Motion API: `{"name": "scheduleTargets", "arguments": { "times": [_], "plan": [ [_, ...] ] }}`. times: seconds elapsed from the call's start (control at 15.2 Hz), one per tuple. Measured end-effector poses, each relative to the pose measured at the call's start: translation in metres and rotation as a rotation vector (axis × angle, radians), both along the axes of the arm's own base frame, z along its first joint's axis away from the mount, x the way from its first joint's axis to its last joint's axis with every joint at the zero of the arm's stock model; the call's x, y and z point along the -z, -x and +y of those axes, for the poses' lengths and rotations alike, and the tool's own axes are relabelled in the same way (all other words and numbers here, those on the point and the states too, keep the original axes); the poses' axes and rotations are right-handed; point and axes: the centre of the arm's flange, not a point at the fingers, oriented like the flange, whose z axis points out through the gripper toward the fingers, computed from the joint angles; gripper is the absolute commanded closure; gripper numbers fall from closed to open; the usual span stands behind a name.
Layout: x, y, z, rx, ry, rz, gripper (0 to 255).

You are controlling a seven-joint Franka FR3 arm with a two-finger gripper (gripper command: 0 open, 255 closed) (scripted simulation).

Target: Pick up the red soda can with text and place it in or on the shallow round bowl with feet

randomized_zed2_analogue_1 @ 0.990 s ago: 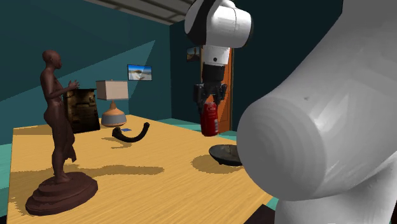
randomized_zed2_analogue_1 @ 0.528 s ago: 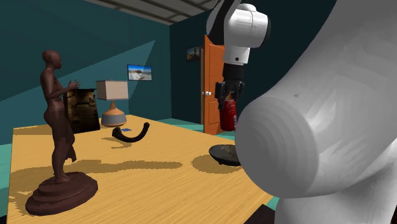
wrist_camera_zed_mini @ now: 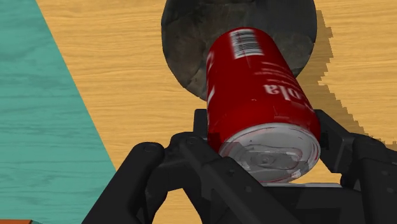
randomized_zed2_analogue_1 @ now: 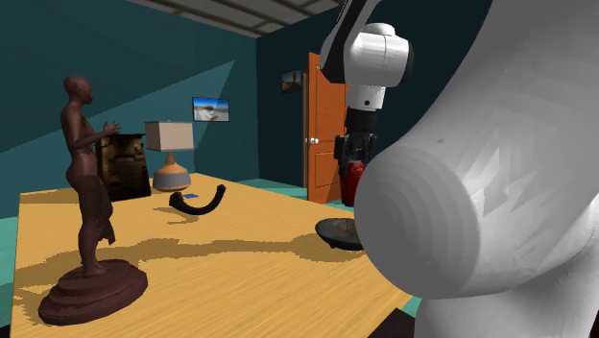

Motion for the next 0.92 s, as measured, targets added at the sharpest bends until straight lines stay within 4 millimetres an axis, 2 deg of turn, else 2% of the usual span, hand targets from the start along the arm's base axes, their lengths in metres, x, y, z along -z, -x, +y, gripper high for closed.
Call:
{"name": "scheduleTargets", "arguments": {
  "times": [0.79, 0.92],
  "plan": [
    [0.063, 0.0, 0.0, 0.0, 0.0, 0.0, 255],
    [0.068, 0.0, 0.0, 0.0, 0.0, 0.0, 255]
  ]
}}
